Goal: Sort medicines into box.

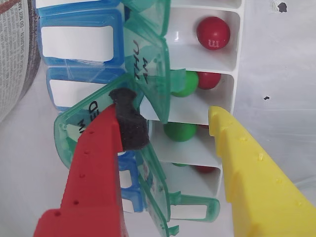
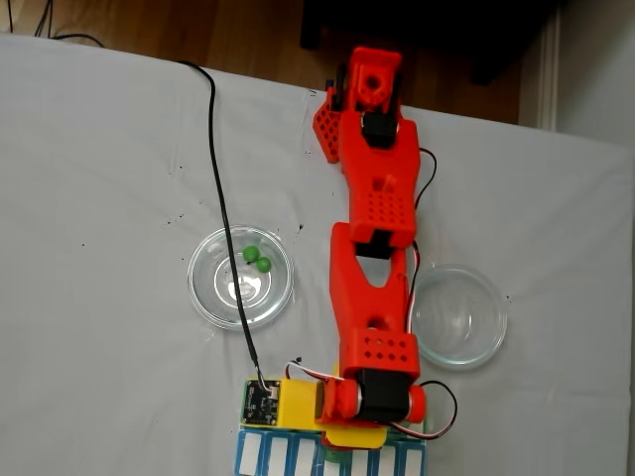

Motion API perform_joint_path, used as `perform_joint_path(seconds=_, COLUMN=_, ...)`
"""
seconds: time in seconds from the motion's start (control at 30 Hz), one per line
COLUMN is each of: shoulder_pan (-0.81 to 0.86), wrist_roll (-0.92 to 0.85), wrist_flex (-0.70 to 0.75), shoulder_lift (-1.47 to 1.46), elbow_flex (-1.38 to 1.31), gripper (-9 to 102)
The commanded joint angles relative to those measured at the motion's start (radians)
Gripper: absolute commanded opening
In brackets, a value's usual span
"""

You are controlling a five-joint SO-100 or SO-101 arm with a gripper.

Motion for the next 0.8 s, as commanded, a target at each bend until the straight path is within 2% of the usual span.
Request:
perform_joint_path(seconds=0.0, shoulder_pan=-0.023, wrist_roll=0.003, wrist_flex=0.035, shoulder_lift=0.054, elbow_flex=-0.074, gripper=26)
perform_joint_path(seconds=0.13, shoulder_pan=-0.018, wrist_roll=-0.006, wrist_flex=0.035, shoulder_lift=0.077, elbow_flex=-0.046, gripper=26)
perform_joint_path(seconds=0.27, shoulder_pan=-0.003, wrist_roll=-0.057, wrist_flex=0.035, shoulder_lift=0.195, elbow_flex=0.100, gripper=27)
perform_joint_path(seconds=0.63, shoulder_pan=0.058, wrist_roll=-0.169, wrist_flex=0.035, shoulder_lift=0.588, elbow_flex=0.565, gripper=3)
perform_joint_path(seconds=0.77, shoulder_pan=0.087, wrist_roll=-0.193, wrist_flex=0.035, shoulder_lift=0.669, elbow_flex=0.663, gripper=1)
